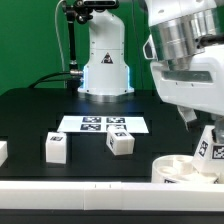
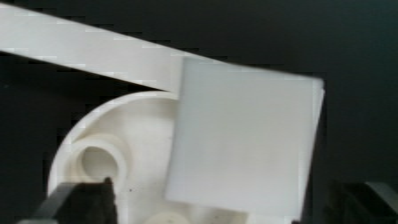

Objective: Assemble stool

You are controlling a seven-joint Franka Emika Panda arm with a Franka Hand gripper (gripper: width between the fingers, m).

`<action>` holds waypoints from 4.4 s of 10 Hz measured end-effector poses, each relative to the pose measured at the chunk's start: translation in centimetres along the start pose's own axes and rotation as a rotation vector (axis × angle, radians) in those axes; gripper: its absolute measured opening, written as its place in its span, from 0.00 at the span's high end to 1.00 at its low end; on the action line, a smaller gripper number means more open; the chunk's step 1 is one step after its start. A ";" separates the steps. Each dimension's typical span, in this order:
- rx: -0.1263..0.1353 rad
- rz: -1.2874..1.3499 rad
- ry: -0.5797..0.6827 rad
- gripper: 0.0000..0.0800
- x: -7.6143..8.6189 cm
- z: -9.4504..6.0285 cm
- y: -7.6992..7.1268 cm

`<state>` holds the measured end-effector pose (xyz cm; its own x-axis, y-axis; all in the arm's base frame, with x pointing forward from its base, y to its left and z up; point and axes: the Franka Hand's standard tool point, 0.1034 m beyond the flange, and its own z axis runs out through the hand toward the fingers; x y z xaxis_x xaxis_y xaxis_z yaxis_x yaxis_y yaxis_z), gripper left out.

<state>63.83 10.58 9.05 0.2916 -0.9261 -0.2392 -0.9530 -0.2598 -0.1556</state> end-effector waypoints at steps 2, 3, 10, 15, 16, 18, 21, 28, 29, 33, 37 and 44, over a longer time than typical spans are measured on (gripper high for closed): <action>-0.003 -0.156 0.011 0.20 -0.9 -0.7 -0.7; -0.007 -0.249 0.009 0.20 -0.7 -0.5 -0.5; -0.068 -0.932 0.055 0.19 -2.3 -0.6 -0.8; -0.087 -1.295 0.047 0.19 -2.1 -0.5 -0.7; -0.098 -1.462 0.059 0.19 -2.1 -0.4 -0.7; -0.110 -1.703 0.099 0.19 -2.1 -0.5 -1.2; -0.125 -1.875 0.107 0.19 -1.7 -0.6 -1.1; -0.305 -2.535 0.037 0.19 -1.2 0.4 -0.2; -0.328 -2.589 0.008 0.19 -1.1 0.8 0.1; -0.358 -2.775 -0.042 0.19 -0.5 1.6 0.7; -0.357 -2.759 -0.041 0.58 -0.4 1.6 0.8; -0.296 -2.204 -0.025 0.58 0.4 1.6 1.1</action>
Offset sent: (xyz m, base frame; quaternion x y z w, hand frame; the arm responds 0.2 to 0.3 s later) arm 0.0000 0.0000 0.0000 0.0000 0.0000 -0.1938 0.9810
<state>63.06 10.41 7.29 0.5967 0.8009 0.0492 0.8021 -0.5971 -0.0099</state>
